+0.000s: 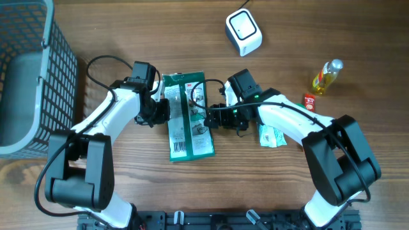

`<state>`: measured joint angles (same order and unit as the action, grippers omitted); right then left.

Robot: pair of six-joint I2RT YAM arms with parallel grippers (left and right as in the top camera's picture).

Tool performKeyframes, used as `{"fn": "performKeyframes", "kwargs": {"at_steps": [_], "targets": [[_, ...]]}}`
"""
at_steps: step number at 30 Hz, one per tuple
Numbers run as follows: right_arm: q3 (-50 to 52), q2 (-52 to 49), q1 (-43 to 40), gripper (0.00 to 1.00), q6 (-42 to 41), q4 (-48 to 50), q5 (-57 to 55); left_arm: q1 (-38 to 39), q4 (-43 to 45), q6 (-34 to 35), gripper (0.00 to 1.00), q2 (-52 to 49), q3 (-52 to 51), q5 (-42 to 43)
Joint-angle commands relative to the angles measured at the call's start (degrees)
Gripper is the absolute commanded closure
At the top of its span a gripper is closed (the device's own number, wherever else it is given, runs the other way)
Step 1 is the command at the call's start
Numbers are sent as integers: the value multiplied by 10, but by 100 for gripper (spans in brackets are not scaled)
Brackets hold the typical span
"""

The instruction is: Scan the item barcode

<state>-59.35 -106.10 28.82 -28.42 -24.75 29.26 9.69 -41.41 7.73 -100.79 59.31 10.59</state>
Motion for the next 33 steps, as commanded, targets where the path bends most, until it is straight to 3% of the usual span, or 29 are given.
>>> {"fn": "performKeyframes", "kwargs": {"at_steps": [1,28,33], "targets": [[2,-5,2,24,-1,2,-9,-2,2,-9,91,-8,-6,10],[13,-6,3,28,-7,4,13,11,42,-9,94,-52,-25,29],[60,-6,2,29,-33,66,51,11,45,-9,94,-52,-25,29]]}}
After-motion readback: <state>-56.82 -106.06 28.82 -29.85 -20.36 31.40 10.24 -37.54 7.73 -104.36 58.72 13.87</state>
